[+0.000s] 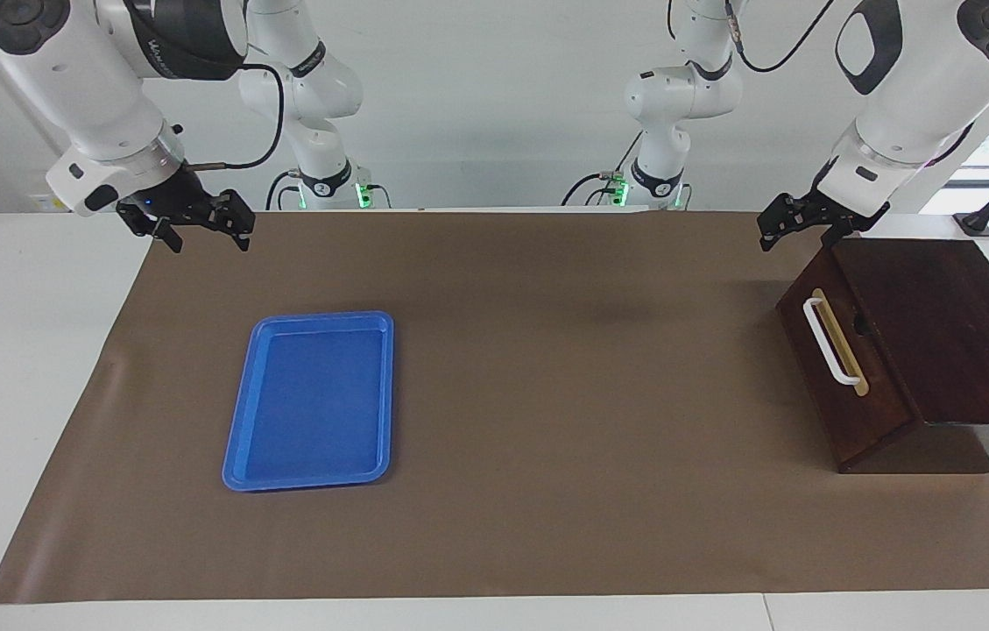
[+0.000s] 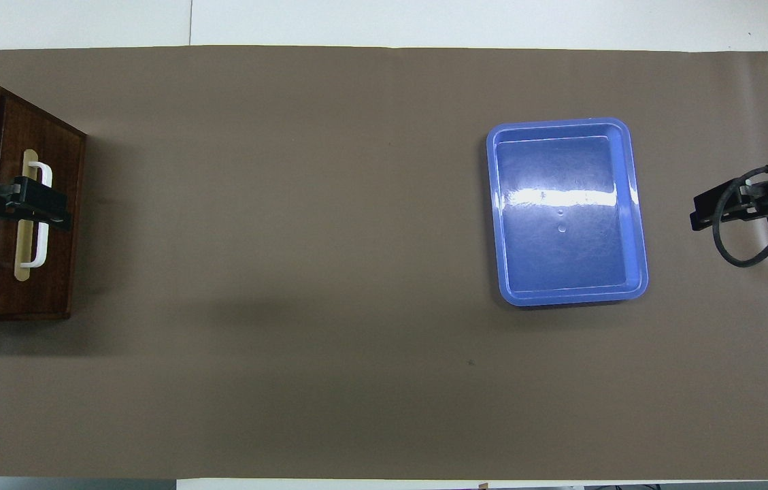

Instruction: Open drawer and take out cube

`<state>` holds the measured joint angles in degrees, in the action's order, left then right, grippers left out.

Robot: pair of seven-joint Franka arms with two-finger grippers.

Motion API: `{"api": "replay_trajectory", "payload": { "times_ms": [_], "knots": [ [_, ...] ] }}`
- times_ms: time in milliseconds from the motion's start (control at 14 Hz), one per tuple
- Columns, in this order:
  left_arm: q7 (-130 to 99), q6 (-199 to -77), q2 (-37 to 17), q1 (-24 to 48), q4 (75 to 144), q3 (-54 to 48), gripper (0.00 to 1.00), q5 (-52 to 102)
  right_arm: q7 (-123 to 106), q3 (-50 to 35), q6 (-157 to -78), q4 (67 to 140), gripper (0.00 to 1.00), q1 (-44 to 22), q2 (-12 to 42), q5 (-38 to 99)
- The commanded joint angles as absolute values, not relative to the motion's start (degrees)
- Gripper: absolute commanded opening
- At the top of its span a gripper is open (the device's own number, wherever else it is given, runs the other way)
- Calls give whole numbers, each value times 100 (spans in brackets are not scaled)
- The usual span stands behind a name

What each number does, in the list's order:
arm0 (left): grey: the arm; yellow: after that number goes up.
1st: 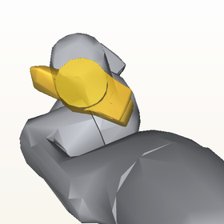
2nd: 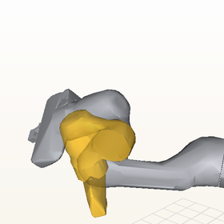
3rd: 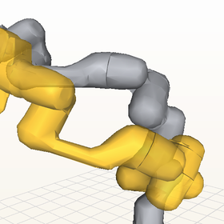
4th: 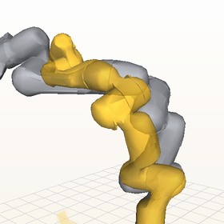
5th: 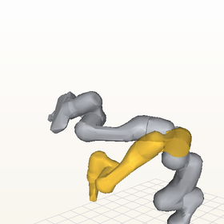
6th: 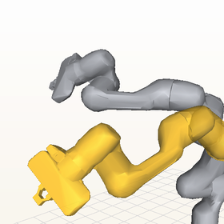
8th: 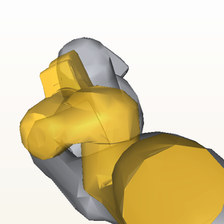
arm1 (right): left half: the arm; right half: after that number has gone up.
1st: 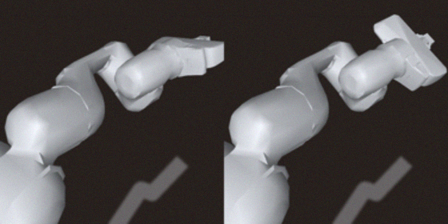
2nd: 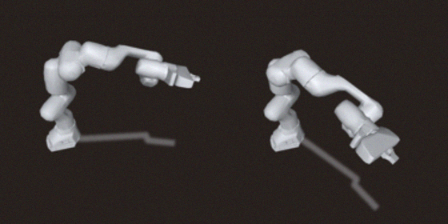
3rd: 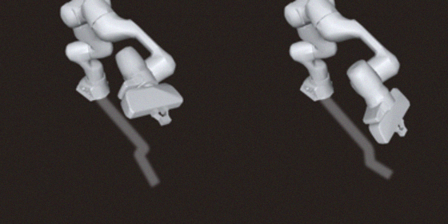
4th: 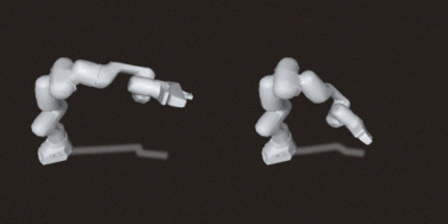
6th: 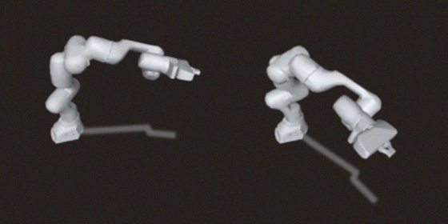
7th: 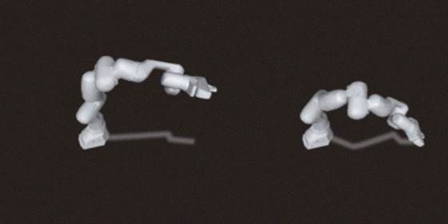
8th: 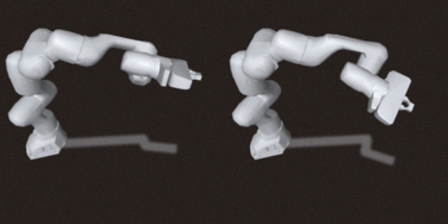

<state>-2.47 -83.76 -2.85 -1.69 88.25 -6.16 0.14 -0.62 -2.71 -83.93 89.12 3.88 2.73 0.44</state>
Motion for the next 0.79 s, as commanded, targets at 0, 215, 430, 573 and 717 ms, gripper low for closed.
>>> {"api": "replay_trajectory", "payload": {
  "times_ms": [0,215,430,573,717],
  "knots": [
    [-176,-8490,-246,-97,8903,-527,100,79,-185,-334,-8367,9026,100,466,158,-70],
    [-167,-8482,-272,-97,8877,-501,100,79,-185,-334,-8367,9026,100,466,158,-62],
    [-263,-8447,-316,-79,8816,-536,100,35,-185,-334,-8367,9026,100,475,158,-62],
    [-613,-8446,-220,-105,8842,-571,100,0,-185,-334,-8341,9026,100,483,158,-62],
    [-607,-8874,-53,-53,9234,-668,100,-700,-185,-325,-8323,9026,100,483,158,-62]
  ]
}}
